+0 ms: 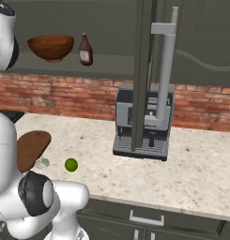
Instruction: Open the cabinet. Place the bowl and condiment on the counter. Then place the lime and garlic on the cutting board.
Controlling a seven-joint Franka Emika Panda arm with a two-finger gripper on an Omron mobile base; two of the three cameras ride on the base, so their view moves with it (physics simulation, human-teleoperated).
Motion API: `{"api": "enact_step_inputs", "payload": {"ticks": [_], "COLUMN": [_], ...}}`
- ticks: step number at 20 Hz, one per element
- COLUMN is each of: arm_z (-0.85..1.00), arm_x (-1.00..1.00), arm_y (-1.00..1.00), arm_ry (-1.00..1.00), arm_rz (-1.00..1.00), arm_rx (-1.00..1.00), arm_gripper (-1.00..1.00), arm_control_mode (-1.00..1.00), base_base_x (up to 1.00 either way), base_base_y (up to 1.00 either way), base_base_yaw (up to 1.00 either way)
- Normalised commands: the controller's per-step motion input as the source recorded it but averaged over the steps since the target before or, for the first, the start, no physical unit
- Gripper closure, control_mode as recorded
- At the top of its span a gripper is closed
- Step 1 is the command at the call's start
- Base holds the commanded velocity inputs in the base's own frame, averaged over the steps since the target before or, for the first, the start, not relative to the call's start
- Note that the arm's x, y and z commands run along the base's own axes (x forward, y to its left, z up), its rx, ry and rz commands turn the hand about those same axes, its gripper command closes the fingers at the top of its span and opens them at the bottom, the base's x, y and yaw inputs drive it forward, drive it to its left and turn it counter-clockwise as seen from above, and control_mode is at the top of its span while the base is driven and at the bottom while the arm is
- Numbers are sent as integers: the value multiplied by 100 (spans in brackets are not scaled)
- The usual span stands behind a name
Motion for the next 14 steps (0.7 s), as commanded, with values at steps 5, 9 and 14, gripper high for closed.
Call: {"api": "enact_step_inputs", "payload": {"ticks": [5,9,14], "arm_z": [2,0,0], "arm_x": [39,47,52], "arm_y": [-81,-75,-76], "arm_ry": [-7,-7,-6], "arm_rz": [-18,-27,-31], "arm_rx": [-11,-7,-1], "arm_gripper": [-100,-100,-100], "arm_control_mode": [-100,-100,-100], "base_base_x": [0,0,0], "base_base_y": [0,0,0], "base_base_yaw": [0,0,0]}}
